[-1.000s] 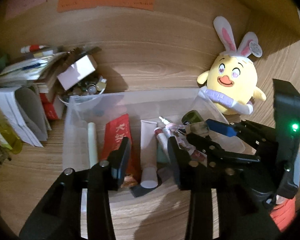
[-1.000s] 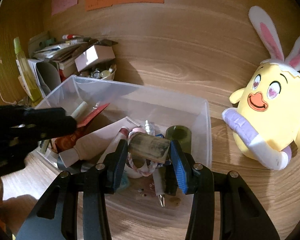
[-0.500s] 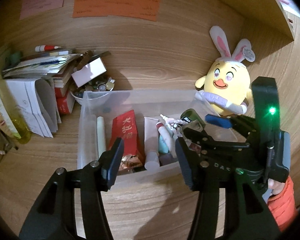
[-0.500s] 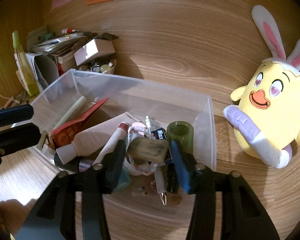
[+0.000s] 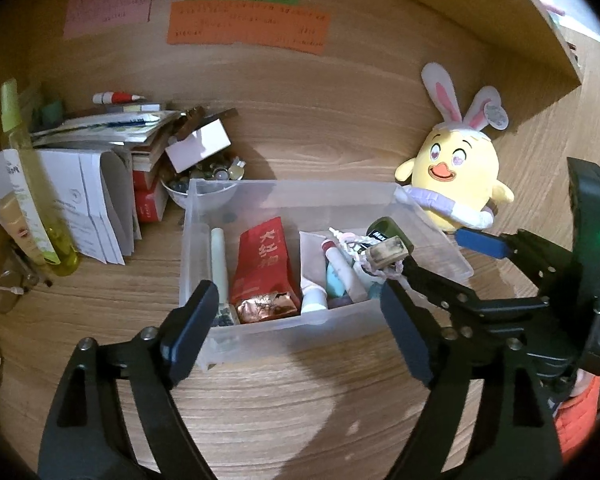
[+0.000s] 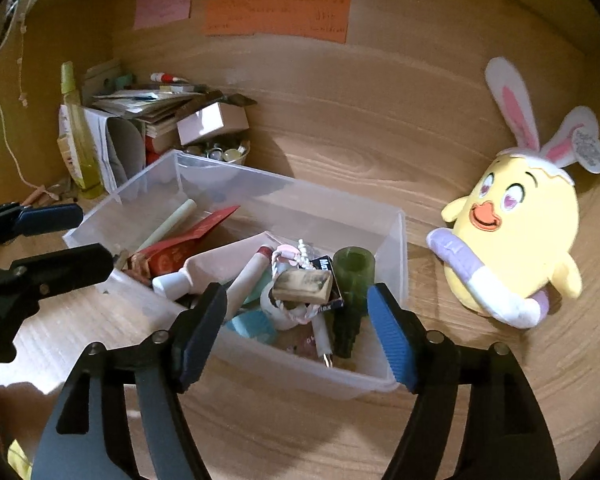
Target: Organize objects
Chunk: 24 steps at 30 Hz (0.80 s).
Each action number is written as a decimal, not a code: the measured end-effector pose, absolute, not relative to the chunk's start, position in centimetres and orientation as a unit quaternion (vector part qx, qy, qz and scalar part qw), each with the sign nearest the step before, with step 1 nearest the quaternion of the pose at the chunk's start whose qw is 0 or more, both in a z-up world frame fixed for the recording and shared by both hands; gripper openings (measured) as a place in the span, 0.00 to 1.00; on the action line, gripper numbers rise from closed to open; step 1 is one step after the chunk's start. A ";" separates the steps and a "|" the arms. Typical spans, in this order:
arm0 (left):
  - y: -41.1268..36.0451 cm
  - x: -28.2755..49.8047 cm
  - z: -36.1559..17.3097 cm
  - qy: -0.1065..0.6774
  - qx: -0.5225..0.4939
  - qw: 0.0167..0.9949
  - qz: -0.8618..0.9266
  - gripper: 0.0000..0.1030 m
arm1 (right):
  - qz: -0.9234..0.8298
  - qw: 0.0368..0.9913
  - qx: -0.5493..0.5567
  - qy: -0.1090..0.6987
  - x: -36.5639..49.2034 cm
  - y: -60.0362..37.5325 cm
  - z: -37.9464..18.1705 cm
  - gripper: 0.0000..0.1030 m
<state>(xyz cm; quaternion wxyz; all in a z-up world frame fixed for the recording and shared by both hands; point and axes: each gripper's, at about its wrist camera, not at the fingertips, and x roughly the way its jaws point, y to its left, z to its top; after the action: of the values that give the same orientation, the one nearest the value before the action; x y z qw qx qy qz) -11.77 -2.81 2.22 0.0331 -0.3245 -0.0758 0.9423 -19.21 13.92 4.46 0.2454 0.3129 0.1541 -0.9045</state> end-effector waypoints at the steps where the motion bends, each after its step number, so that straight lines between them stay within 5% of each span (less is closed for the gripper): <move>1: -2.7 -11.5 2.3 -0.073 -0.321 0.032 0.944 0.84 | -0.906 0.245 0.311 0.151 -18.9 14.2 4.6 0.73; 9: -2.4 -10.2 2.9 -0.061 -0.302 0.030 0.951 0.92 | -0.915 0.242 0.294 0.132 -16.4 15.9 5.8 0.82; 14: -2.1 -9.5 3.0 -0.048 -0.291 0.025 0.955 0.93 | -0.922 0.238 0.283 0.117 -15.1 17.0 6.1 0.96; 24: -1.8 -9.3 2.1 -0.049 -0.302 0.031 0.952 0.93 | -0.924 0.237 0.282 0.102 -13.8 18.0 6.0 0.97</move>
<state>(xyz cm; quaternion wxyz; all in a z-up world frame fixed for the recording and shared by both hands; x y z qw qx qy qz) -9.32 -1.85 2.14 0.0315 -0.3016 -0.0492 0.9517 -13.80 18.00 5.99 0.2374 0.2825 0.1023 -0.9238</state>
